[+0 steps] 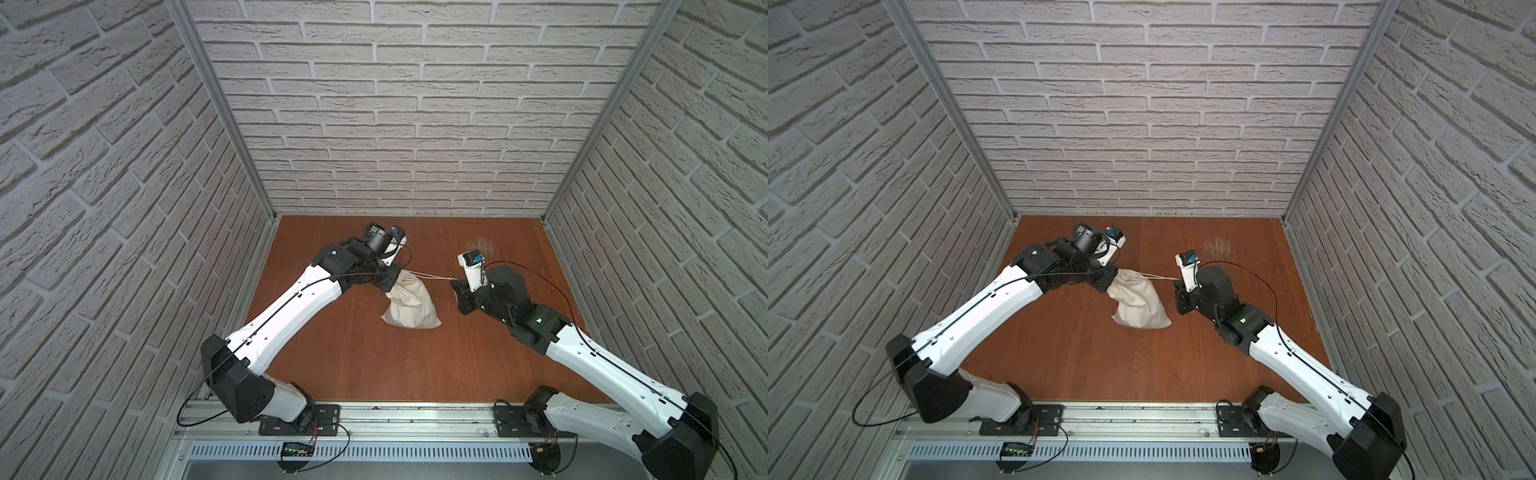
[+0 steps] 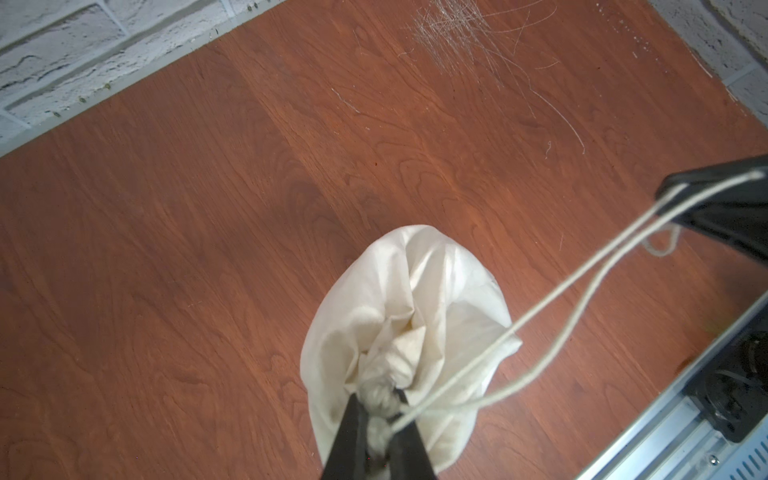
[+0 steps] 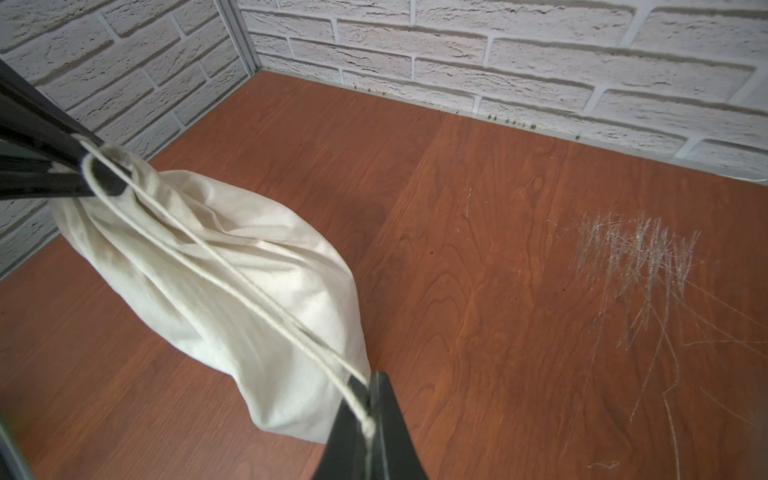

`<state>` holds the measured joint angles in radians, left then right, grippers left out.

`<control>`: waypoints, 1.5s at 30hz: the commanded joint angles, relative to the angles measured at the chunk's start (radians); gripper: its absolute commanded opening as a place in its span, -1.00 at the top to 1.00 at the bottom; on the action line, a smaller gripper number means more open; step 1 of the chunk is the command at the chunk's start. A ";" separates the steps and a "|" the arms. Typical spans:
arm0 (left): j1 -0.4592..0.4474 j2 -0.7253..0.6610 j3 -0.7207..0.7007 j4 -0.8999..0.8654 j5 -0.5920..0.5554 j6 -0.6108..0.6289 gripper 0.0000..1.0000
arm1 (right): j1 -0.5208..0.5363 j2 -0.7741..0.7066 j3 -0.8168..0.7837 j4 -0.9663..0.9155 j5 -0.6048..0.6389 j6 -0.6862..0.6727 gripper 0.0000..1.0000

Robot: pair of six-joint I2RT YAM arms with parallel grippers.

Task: Close the soil bag
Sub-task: Frap the soil bag at the center of the board, then pick up the soil bag from the center of the board.

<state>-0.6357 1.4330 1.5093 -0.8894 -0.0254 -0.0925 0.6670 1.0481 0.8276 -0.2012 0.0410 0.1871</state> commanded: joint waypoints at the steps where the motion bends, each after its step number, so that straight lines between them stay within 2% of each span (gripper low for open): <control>1: 0.006 -0.055 0.048 -0.021 -0.080 -0.010 1.00 | -0.019 0.027 -0.017 -0.062 -0.011 0.019 0.65; 5: -0.008 -0.042 0.087 -0.019 -0.054 -0.009 1.00 | -0.011 0.018 -0.032 -0.097 -0.033 0.011 0.32; 12: -0.034 -0.034 0.110 -0.001 -0.018 -0.005 1.00 | -0.012 -0.107 -0.079 -0.136 -0.063 0.019 -0.24; 13: -0.038 -0.035 0.110 0.003 -0.013 -0.003 1.00 | -0.012 -0.130 -0.086 -0.136 -0.064 0.024 -0.41; 15: -0.046 -0.042 0.103 0.012 -0.010 0.004 1.00 | -0.013 -0.171 -0.098 -0.130 -0.072 0.040 -0.97; 17: -0.052 -0.050 0.100 0.019 -0.003 0.013 1.00 | -0.015 -0.194 -0.101 -0.122 -0.097 0.055 -0.98; 19: -0.057 -0.059 0.098 0.027 0.005 0.020 1.00 | -0.017 -0.207 -0.105 -0.093 -0.142 0.048 -0.91; 21: -0.058 -0.068 0.098 0.033 0.008 0.019 1.00 | -0.017 -0.207 -0.114 -0.048 -0.183 0.041 -1.00; 27: -0.059 -0.077 0.122 0.045 0.023 0.006 1.00 | -0.017 -0.203 -0.166 0.155 -0.263 -0.081 -0.96; 35: -0.060 -0.052 0.199 0.055 0.091 0.006 1.00 | -0.017 -0.010 0.021 0.102 -0.484 -0.199 -0.97; 39: -0.063 -0.028 0.246 0.051 0.108 0.006 1.00 | -0.017 0.048 0.060 0.155 -0.552 -0.231 -0.97; 45: -0.077 0.001 0.285 0.059 0.125 0.002 1.00 | -0.017 0.139 0.172 0.136 -0.619 -0.272 -0.97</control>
<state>-0.7029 1.4311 1.7439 -0.9287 0.0731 -0.0875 0.6540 1.1648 0.9489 -0.1078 -0.5114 -0.0425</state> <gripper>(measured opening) 0.112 0.984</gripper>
